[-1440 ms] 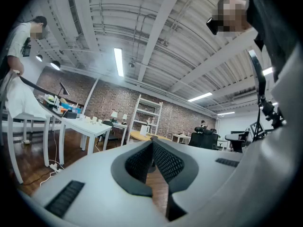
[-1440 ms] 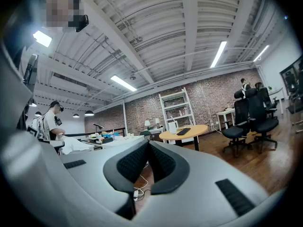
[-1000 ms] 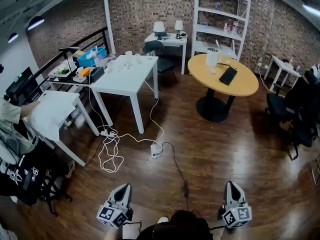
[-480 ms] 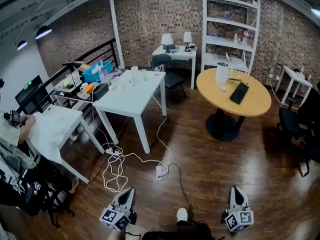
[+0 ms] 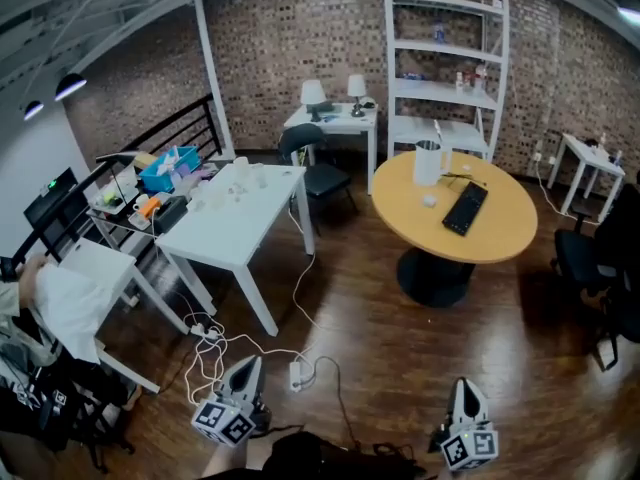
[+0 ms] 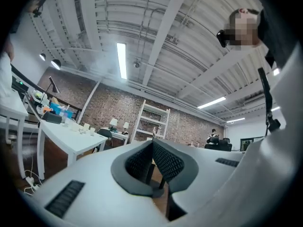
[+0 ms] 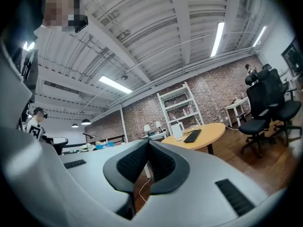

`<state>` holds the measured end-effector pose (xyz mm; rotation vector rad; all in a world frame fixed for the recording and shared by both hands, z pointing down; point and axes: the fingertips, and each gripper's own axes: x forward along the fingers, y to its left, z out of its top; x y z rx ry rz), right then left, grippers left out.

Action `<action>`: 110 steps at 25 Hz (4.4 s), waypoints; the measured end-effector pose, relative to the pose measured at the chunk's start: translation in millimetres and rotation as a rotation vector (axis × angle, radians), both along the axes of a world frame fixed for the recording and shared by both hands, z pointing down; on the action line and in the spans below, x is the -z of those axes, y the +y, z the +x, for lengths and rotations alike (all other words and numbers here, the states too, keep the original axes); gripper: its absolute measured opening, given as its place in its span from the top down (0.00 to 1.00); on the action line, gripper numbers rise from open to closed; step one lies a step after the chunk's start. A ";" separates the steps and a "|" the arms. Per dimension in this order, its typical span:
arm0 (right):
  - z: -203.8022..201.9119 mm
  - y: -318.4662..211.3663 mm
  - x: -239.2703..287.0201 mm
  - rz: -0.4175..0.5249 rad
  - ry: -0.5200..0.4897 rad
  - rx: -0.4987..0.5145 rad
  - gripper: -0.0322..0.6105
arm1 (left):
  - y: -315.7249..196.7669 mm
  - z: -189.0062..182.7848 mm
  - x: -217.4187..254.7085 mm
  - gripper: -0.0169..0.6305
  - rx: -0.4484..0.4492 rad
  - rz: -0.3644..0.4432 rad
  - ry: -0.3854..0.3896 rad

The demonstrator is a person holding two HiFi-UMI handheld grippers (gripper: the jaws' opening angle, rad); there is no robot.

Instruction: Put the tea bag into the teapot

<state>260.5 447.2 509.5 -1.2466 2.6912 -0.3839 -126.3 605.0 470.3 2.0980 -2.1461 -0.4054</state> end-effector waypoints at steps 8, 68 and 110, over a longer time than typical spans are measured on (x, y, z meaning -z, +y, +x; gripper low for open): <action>33.3 -65.2 -29.5 -0.077 -0.043 -0.106 0.94 | -105.7 -15.7 3.0 0.97 -0.049 -0.040 -0.054; -104.1 -783.5 33.9 0.066 0.059 -0.053 0.94 | -834.1 -70.9 -22.1 0.97 -0.270 -0.041 -0.025; -84.1 -736.2 -18.5 -0.160 0.064 -0.565 0.94 | -977.2 62.5 -192.6 0.68 -1.206 -0.426 -0.625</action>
